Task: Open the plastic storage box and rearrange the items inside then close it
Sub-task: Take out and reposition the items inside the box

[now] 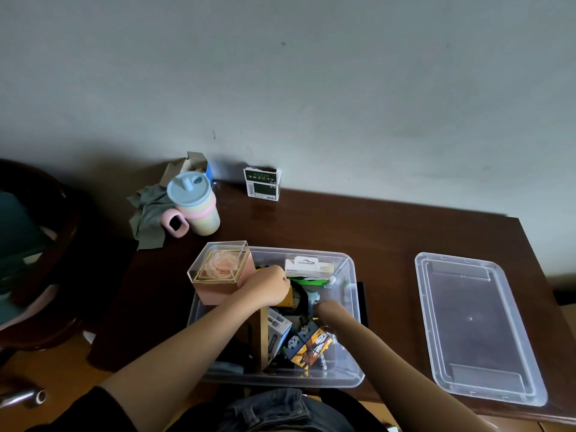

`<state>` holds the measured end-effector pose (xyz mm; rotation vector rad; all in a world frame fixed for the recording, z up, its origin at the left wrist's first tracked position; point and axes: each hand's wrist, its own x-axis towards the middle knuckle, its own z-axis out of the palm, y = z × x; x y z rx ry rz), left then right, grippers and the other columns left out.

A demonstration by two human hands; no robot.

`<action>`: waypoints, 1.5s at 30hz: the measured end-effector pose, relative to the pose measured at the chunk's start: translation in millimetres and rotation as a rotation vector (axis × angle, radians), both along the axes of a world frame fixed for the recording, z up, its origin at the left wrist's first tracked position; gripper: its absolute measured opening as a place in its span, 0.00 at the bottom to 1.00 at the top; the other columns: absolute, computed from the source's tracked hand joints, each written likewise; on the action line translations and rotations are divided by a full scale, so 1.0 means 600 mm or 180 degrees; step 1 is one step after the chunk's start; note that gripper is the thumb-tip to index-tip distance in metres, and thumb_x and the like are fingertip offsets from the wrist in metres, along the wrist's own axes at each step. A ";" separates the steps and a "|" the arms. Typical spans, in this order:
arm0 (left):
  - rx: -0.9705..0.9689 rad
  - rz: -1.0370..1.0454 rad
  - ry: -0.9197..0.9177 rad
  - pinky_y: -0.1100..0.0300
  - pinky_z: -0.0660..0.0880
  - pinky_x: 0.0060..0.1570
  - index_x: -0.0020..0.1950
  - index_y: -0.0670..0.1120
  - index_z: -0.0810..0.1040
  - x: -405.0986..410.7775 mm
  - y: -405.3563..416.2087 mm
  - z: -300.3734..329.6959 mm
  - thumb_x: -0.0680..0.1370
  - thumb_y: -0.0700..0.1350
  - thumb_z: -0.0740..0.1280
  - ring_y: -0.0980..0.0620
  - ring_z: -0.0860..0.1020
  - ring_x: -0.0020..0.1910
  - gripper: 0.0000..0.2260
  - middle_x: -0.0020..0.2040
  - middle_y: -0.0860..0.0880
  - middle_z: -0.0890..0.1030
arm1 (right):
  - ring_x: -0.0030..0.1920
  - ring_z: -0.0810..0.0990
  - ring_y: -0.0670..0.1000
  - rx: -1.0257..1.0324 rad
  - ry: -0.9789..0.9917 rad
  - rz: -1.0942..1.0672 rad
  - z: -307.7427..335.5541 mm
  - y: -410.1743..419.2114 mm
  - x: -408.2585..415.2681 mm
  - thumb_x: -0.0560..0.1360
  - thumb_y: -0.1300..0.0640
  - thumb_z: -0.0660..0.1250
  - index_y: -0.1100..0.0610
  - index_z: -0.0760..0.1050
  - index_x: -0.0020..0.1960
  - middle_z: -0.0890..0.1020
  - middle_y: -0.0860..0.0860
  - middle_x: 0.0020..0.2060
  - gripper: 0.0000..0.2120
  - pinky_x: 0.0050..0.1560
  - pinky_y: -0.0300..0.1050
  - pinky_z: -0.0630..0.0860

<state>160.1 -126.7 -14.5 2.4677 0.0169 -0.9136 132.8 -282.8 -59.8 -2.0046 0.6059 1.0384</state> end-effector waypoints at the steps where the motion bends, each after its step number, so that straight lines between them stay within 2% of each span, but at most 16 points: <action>1: -0.0089 -0.0212 -0.0010 0.60 0.58 0.28 0.36 0.42 0.71 -0.006 -0.002 0.004 0.80 0.40 0.55 0.49 0.65 0.28 0.14 0.30 0.48 0.67 | 0.31 0.66 0.43 0.0019 0.0021 0.0018 0.002 0.000 -0.001 0.80 0.63 0.55 0.52 0.63 0.34 0.67 0.48 0.33 0.16 0.32 0.34 0.66; 4: -0.0218 -0.0764 -0.0013 0.57 0.72 0.42 0.55 0.40 0.79 -0.021 -0.015 0.007 0.80 0.39 0.55 0.46 0.76 0.44 0.13 0.47 0.46 0.76 | 0.32 0.67 0.43 0.0128 0.0070 0.0026 0.007 -0.001 -0.006 0.79 0.63 0.56 0.51 0.65 0.35 0.69 0.47 0.34 0.15 0.34 0.33 0.66; 7: 0.0252 -0.1445 -0.0052 0.49 0.76 0.51 0.61 0.43 0.76 -0.027 -0.037 -0.010 0.78 0.35 0.57 0.41 0.77 0.54 0.15 0.58 0.45 0.75 | 0.33 0.67 0.42 0.0194 0.0057 0.0027 0.015 0.001 -0.013 0.80 0.62 0.56 0.50 0.66 0.36 0.69 0.46 0.35 0.15 0.34 0.33 0.66; 12: 0.0982 -0.2120 0.0162 0.52 0.73 0.45 0.77 0.55 0.54 -0.019 -0.066 -0.028 0.76 0.36 0.60 0.41 0.76 0.58 0.33 0.77 0.50 0.54 | 0.31 0.65 0.45 0.0015 0.0007 0.0177 0.020 0.004 -0.018 0.80 0.62 0.54 0.53 0.63 0.35 0.67 0.49 0.32 0.16 0.30 0.35 0.63; 15: 0.1156 -0.2198 0.0130 0.52 0.75 0.47 0.77 0.58 0.53 -0.010 -0.071 -0.035 0.75 0.35 0.60 0.41 0.76 0.57 0.35 0.76 0.51 0.55 | 0.30 0.64 0.47 -0.0040 -0.0008 0.0004 0.017 0.001 -0.017 0.80 0.62 0.55 0.58 0.65 0.36 0.68 0.52 0.31 0.14 0.27 0.37 0.60; 18: 0.1248 -0.2260 0.0072 0.50 0.76 0.51 0.74 0.56 0.61 -0.004 -0.070 -0.027 0.75 0.36 0.62 0.40 0.75 0.58 0.30 0.69 0.48 0.63 | 0.32 0.67 0.46 -0.0121 -0.0093 0.0024 0.017 0.000 -0.019 0.80 0.60 0.56 0.62 0.70 0.47 0.71 0.53 0.34 0.07 0.29 0.37 0.62; 21: 0.1272 -0.2373 0.0015 0.53 0.74 0.48 0.67 0.51 0.72 0.002 -0.066 -0.013 0.77 0.40 0.63 0.40 0.76 0.57 0.19 0.64 0.46 0.68 | 0.42 0.73 0.52 -0.0018 -0.0016 0.0180 0.016 -0.002 -0.022 0.81 0.62 0.54 0.68 0.73 0.58 0.78 0.63 0.52 0.14 0.41 0.42 0.65; 24: 0.1373 -0.2518 -0.0098 0.52 0.72 0.48 0.63 0.45 0.74 0.007 -0.066 -0.010 0.78 0.41 0.62 0.40 0.75 0.58 0.14 0.64 0.44 0.69 | 0.50 0.71 0.52 -0.0012 0.0007 0.0243 0.017 -0.003 -0.024 0.81 0.61 0.53 0.67 0.70 0.66 0.74 0.63 0.64 0.17 0.46 0.40 0.64; 26: 0.1390 -0.2498 -0.0184 0.52 0.72 0.50 0.63 0.42 0.74 0.008 -0.068 -0.015 0.78 0.41 0.62 0.40 0.75 0.59 0.14 0.64 0.44 0.70 | 0.48 0.69 0.50 -0.0071 0.0016 0.0341 0.015 -0.004 -0.023 0.81 0.62 0.53 0.66 0.71 0.65 0.75 0.63 0.63 0.16 0.46 0.40 0.65; 28: 0.1264 -0.2395 -0.0203 0.51 0.73 0.52 0.63 0.42 0.74 0.007 -0.064 -0.025 0.77 0.40 0.62 0.40 0.75 0.59 0.14 0.64 0.43 0.71 | 0.43 0.70 0.51 -0.0209 0.0008 0.0548 0.010 -0.002 -0.022 0.81 0.65 0.51 0.65 0.72 0.60 0.78 0.60 0.51 0.14 0.41 0.40 0.66; 30: 0.0943 -0.2213 -0.0081 0.49 0.76 0.53 0.61 0.42 0.75 0.007 -0.058 -0.036 0.76 0.38 0.63 0.40 0.76 0.57 0.14 0.64 0.44 0.72 | 0.39 0.69 0.51 -0.0261 0.0073 0.0657 0.006 -0.003 -0.023 0.81 0.65 0.51 0.67 0.71 0.64 0.75 0.56 0.43 0.16 0.35 0.38 0.65; 33: 0.0667 -0.2138 0.0108 0.48 0.77 0.50 0.54 0.44 0.78 0.009 -0.054 -0.043 0.74 0.36 0.60 0.41 0.78 0.53 0.12 0.60 0.46 0.77 | 0.44 0.69 0.55 -0.0407 0.0137 0.0772 0.005 -0.001 -0.019 0.80 0.67 0.51 0.68 0.68 0.67 0.76 0.64 0.59 0.18 0.37 0.42 0.66; 35: 0.0617 -0.2145 0.0177 0.48 0.75 0.49 0.54 0.46 0.77 0.010 -0.055 -0.042 0.75 0.37 0.59 0.42 0.77 0.52 0.11 0.59 0.47 0.76 | 0.45 0.71 0.58 -0.0506 0.0168 0.1046 0.006 0.002 -0.017 0.80 0.69 0.51 0.70 0.68 0.67 0.74 0.66 0.62 0.18 0.38 0.43 0.67; 40: 0.0735 -0.2186 0.0294 0.54 0.69 0.40 0.65 0.48 0.68 0.008 -0.062 -0.039 0.76 0.38 0.60 0.43 0.75 0.50 0.18 0.59 0.46 0.74 | 0.41 0.73 0.57 -0.0546 0.0069 0.1395 0.004 -0.001 -0.015 0.80 0.68 0.52 0.69 0.70 0.64 0.75 0.65 0.54 0.16 0.30 0.38 0.62; 43: 0.1110 -0.2181 0.0416 0.53 0.70 0.38 0.68 0.41 0.65 -0.001 -0.071 -0.040 0.76 0.39 0.61 0.42 0.78 0.51 0.20 0.55 0.41 0.76 | 0.39 0.74 0.55 -0.0492 -0.0024 0.1154 0.005 -0.004 -0.017 0.79 0.66 0.54 0.65 0.74 0.47 0.76 0.60 0.43 0.10 0.31 0.39 0.62; 45: 0.1277 -0.2233 0.0460 0.53 0.70 0.41 0.70 0.40 0.62 -0.004 -0.075 -0.041 0.77 0.39 0.62 0.41 0.76 0.56 0.22 0.61 0.39 0.74 | 0.41 0.75 0.55 -0.0513 -0.0060 0.0816 -0.006 -0.006 -0.016 0.79 0.67 0.54 0.68 0.74 0.52 0.78 0.61 0.49 0.11 0.30 0.38 0.62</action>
